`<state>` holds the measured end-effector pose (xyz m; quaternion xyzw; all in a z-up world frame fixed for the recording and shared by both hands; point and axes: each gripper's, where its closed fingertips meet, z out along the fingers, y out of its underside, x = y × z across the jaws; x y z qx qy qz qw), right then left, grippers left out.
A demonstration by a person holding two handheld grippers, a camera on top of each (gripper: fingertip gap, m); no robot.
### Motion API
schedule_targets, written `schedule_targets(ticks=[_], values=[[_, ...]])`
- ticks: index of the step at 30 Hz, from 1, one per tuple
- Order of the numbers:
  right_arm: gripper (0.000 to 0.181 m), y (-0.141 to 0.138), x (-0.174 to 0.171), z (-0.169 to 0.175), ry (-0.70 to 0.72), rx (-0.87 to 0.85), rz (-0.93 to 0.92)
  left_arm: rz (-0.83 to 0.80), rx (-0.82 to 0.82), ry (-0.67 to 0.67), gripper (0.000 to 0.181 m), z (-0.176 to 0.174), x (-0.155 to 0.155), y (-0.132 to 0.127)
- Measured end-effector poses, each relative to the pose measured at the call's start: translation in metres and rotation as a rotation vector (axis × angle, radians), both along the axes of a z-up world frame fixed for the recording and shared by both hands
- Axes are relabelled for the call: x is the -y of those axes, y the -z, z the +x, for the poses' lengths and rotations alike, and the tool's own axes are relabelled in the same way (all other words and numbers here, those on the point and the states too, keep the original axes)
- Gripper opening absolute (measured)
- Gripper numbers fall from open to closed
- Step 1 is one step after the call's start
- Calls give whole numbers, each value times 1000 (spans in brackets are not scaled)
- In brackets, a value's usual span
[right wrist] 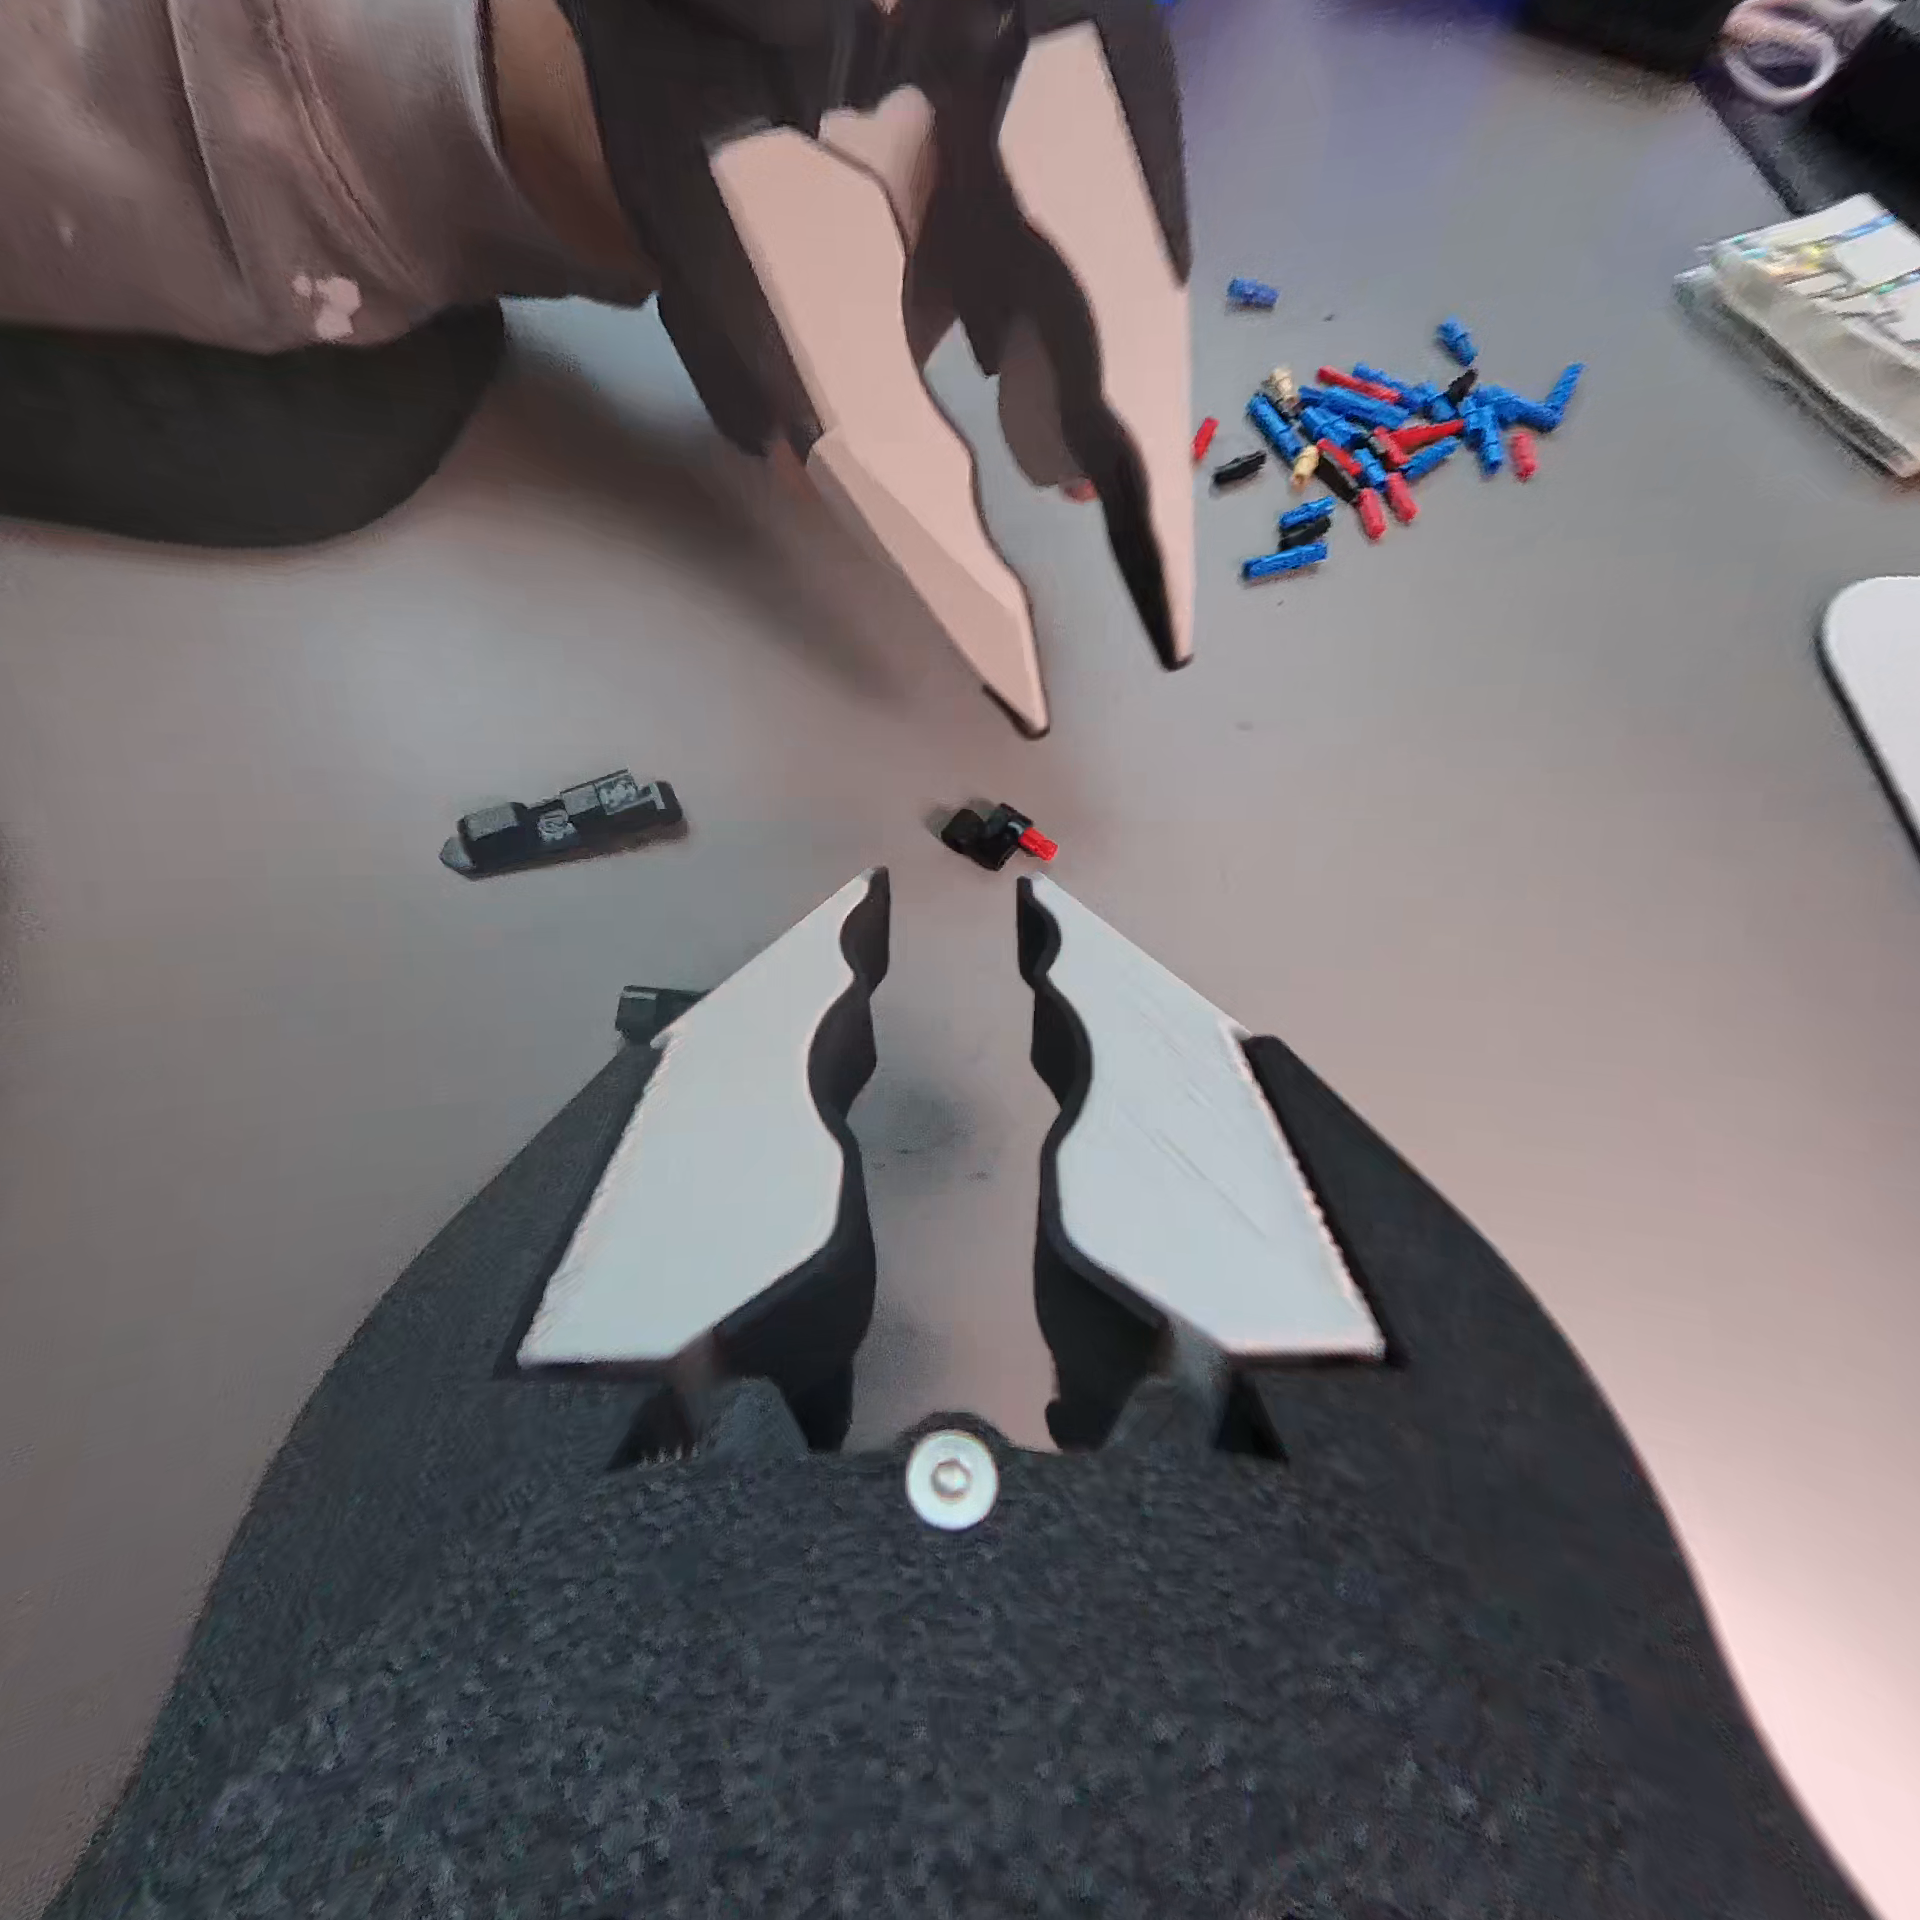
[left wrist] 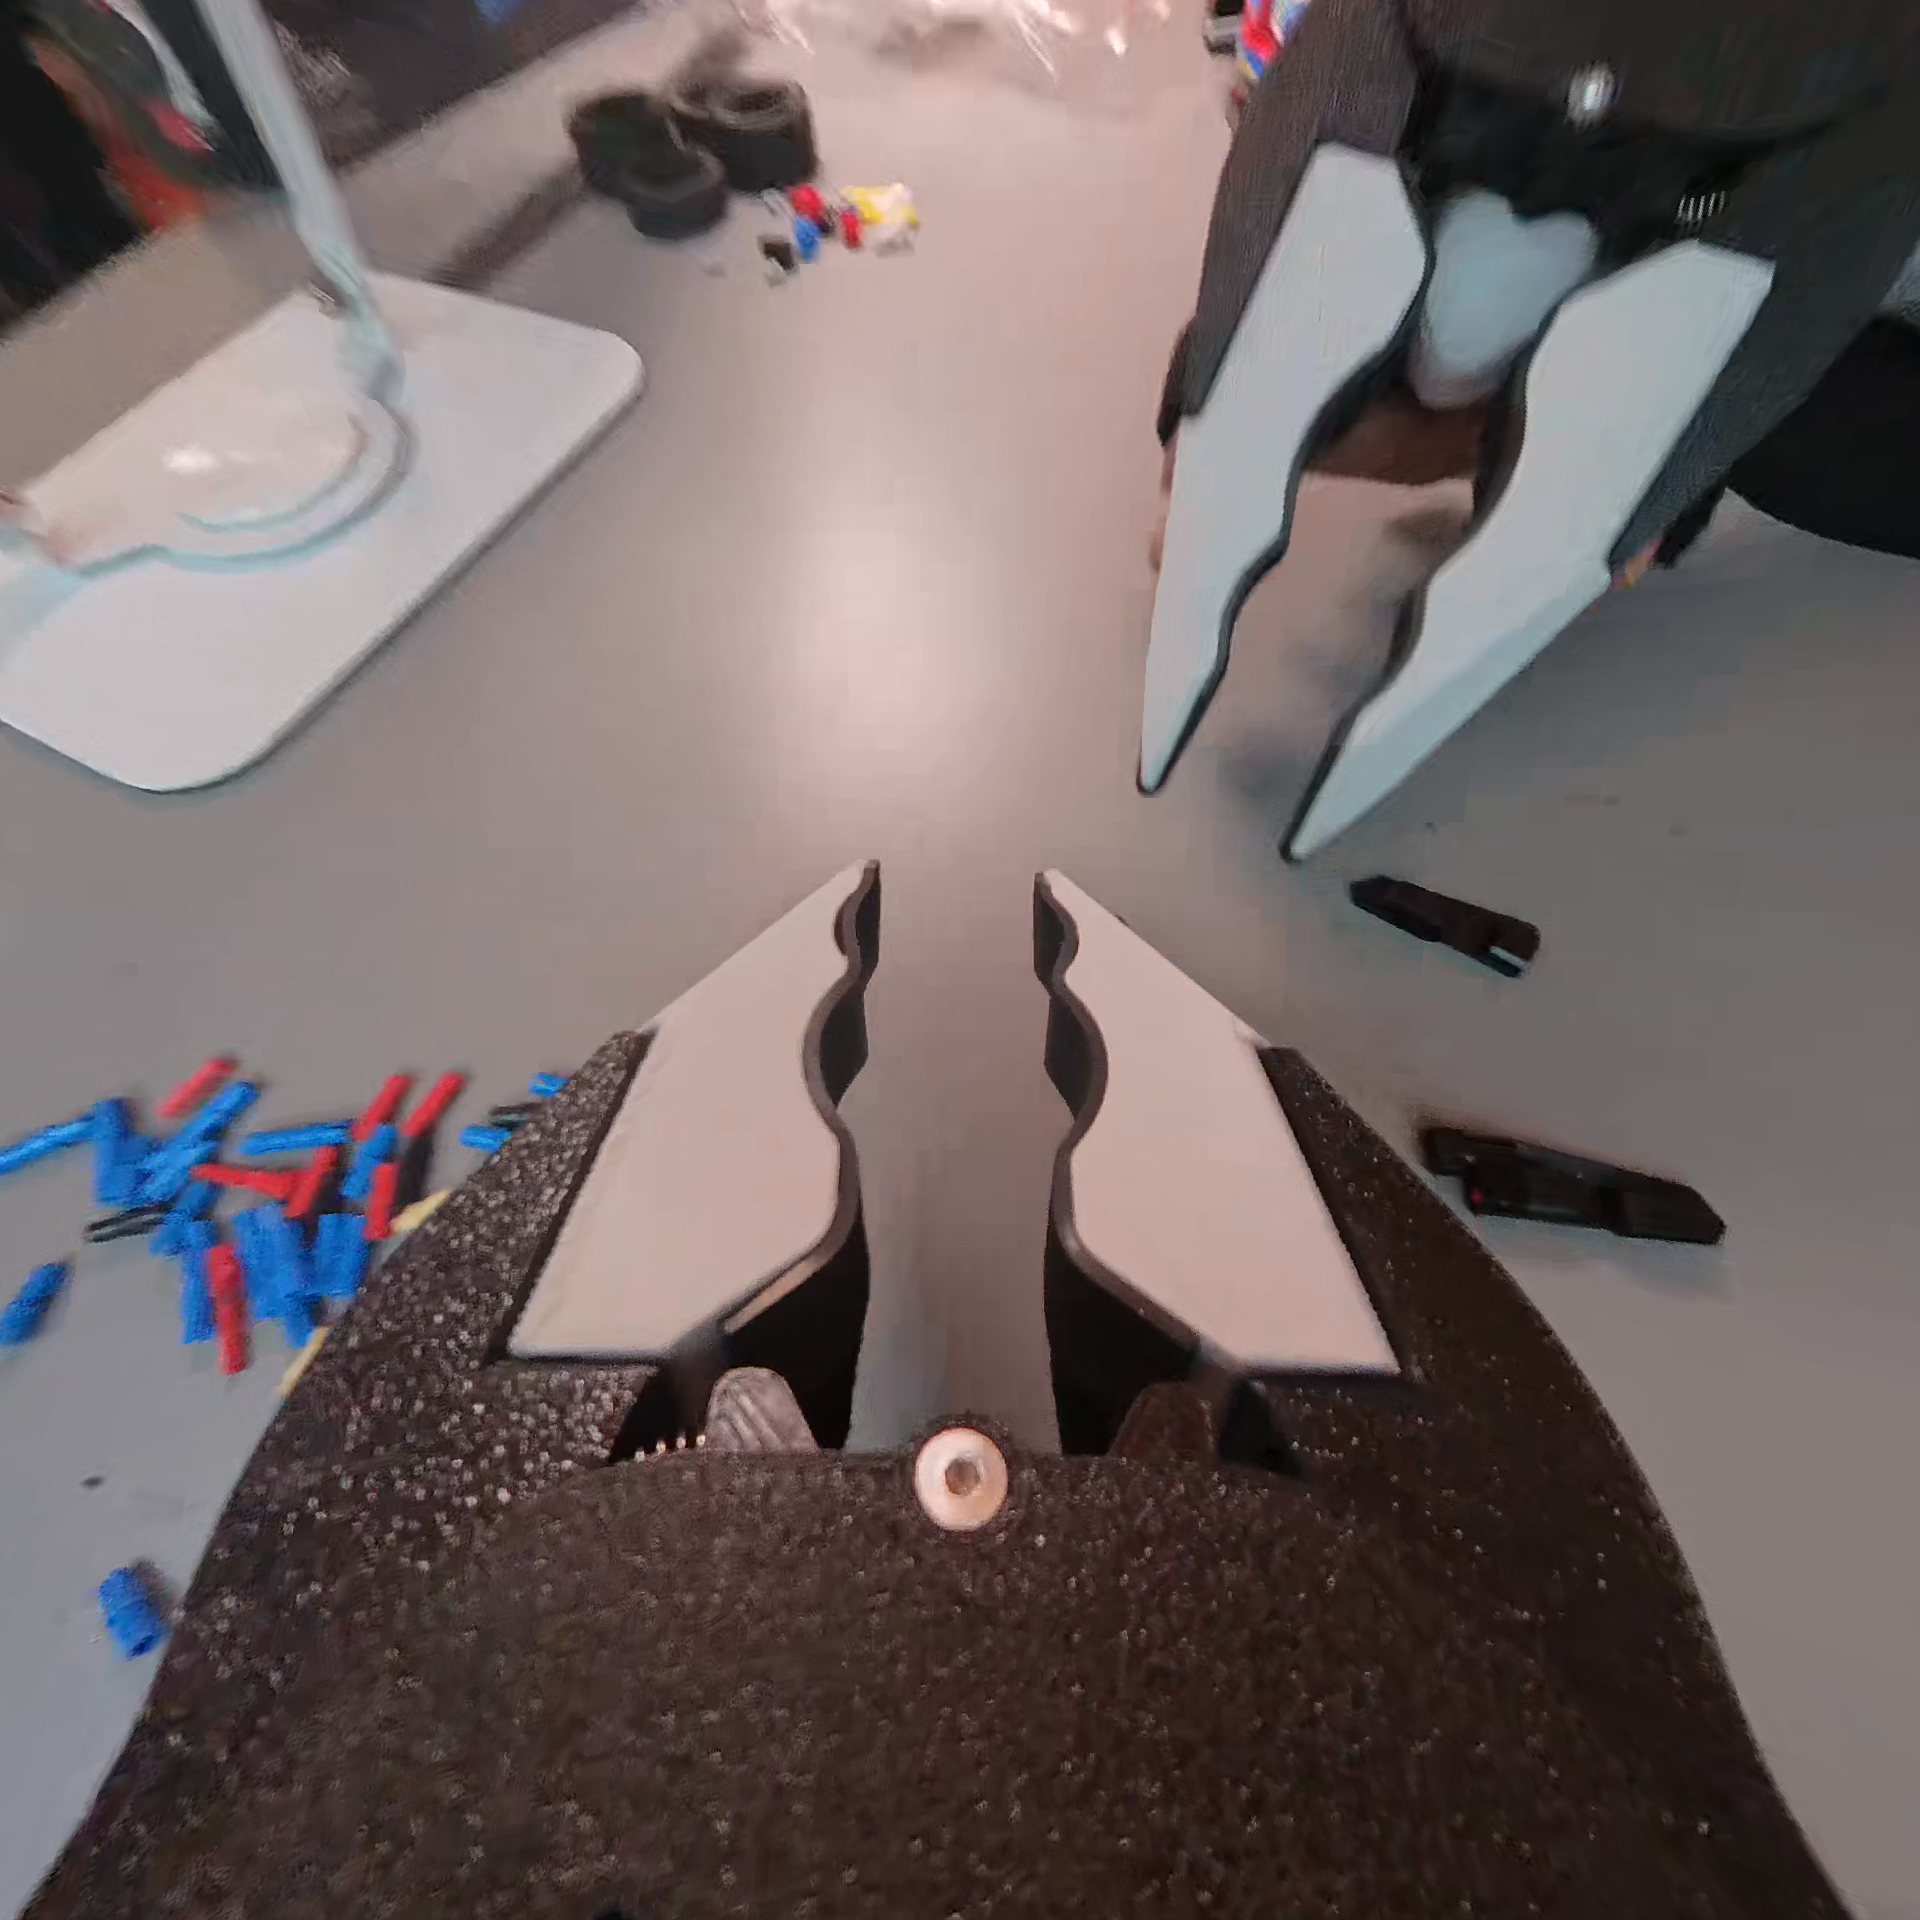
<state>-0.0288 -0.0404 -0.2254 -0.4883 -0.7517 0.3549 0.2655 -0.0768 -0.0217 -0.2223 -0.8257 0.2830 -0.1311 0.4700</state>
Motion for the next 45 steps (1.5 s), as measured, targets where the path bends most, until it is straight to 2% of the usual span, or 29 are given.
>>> schedule_targets(ticks=[3, 6, 7, 8, 10, 12, 14, 19, 23, 26, 29, 32, 34, 35, 40, 45], values=[[35, 15, 0, -20, -67, 80, 67, 289, 24, -123, 41, -22, -12, -47], [38, 32, 1, -26, -115, 174, 59, 414, 104, -172, 58, -29, -10, -73], [34, 31, 2, -28, -118, 168, 37, 407, 126, -180, 66, -29, -10, -74], [22, 29, 2, -29, -112, 158, 24, 385, 149, -178, 68, -27, -10, -72], [13, 28, 1, -29, -99, 128, 32, 302, 212, -117, 52, -13, -7, -65], [13, 21, 0, -25, -70, 68, 84, 201, 299, -42, 32, 2, -2, -56], [13, 2, 2, -18, -37, -42, 124, 115, 387, 13, 24, 13, 3, -51], [13, -68, -4, 5, 109, -398, 385, -26, 714, 154, 26, 43, 17, -72], [12, -91, 11, 15, 107, -511, 545, -86, 844, 229, 23, 69, 25, -83], [12, -94, 16, 16, 92, -529, 600, -91, 848, 246, 8, 78, 28, -87], [10, -95, 21, 19, 65, -542, 552, -91, 831, 260, 5, 79, 32, -88], [11, -99, 29, 26, 16, -538, 228, -88, 815, 333, 4, 83, 41, -91], [13, -108, 34, 34, -25, -543, 13, -110, 885, 408, 5, 88, 50, -99], [12, -110, 34, 36, -38, -544, -31, -124, 919, 425, 5, 90, 51, -102], [5, -108, 36, 39, -61, -561, 26, -228, 1018, 440, 5, 94, 52, -100], [8, -100, 36, 41, -97, -528, 102, -384, 1132, 459, 5, 96, 53, -90]])
